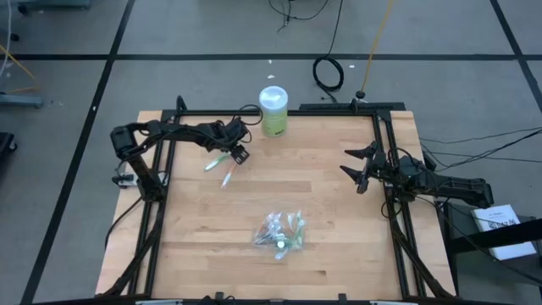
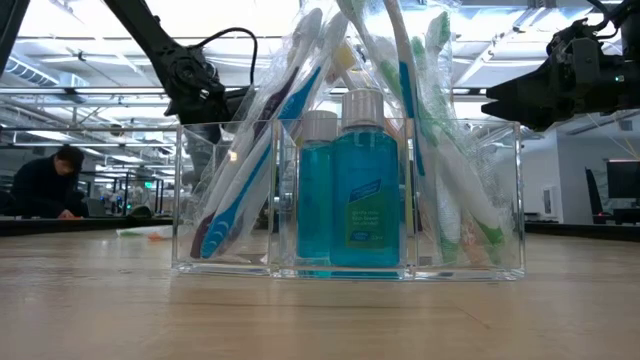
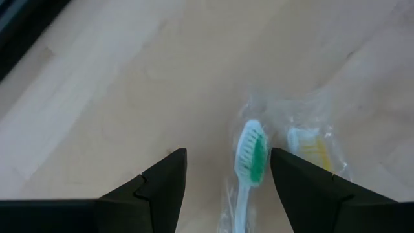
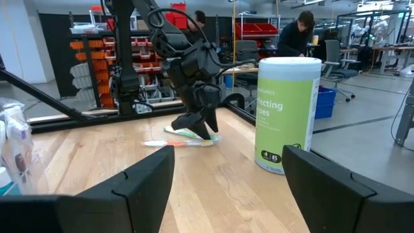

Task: Pick & Place toothbrushing station
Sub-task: Put the green toothbrush into the transparent organizer

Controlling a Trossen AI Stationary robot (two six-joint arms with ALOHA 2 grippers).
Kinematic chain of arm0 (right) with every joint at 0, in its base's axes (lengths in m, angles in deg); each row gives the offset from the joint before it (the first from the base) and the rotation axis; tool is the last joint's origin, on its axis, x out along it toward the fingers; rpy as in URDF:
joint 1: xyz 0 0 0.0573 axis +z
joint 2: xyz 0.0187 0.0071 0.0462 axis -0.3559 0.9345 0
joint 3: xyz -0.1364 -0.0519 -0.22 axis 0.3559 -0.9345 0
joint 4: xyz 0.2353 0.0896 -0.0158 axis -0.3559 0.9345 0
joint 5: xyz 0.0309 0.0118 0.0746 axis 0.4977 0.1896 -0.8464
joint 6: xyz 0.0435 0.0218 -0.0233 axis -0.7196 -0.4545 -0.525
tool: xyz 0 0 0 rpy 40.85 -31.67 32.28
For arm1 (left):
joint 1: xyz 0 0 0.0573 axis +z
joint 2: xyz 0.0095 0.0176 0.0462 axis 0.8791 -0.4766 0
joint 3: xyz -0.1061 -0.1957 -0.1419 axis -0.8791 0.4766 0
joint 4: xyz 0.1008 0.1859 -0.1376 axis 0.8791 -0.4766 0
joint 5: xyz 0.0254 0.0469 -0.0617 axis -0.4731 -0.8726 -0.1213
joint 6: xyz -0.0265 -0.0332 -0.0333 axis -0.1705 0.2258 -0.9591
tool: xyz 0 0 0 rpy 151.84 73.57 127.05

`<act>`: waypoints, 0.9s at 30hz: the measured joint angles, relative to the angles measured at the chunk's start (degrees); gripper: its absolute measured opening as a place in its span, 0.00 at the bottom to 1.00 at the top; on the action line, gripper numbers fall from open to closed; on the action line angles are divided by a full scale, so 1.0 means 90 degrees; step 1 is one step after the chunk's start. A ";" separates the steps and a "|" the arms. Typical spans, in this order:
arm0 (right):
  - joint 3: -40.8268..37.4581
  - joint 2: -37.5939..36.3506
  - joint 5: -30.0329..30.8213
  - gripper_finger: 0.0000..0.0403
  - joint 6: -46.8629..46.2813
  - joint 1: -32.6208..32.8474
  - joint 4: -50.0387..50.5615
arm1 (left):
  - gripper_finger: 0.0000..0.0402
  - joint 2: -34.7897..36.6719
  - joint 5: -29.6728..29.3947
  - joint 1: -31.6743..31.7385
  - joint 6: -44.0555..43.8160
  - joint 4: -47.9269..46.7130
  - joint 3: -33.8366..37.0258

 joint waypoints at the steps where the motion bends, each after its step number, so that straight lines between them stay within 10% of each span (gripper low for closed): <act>1: 0.0000 0.0001 0.0002 0.69 0.0001 0.0000 0.0000 | 0.57 -0.0031 -0.0001 0.0000 0.0018 -0.0015 0.0000; 8: 0.0000 0.0001 0.0002 0.69 0.0002 0.0000 0.0000 | 0.55 -0.0177 0.0138 0.0000 0.0035 -0.0008 -0.0017; 27: 0.0000 -0.0001 0.0002 0.69 0.0001 -0.0001 0.0000 | 0.12 -0.0145 0.0114 0.0009 0.0047 0.0275 -0.0017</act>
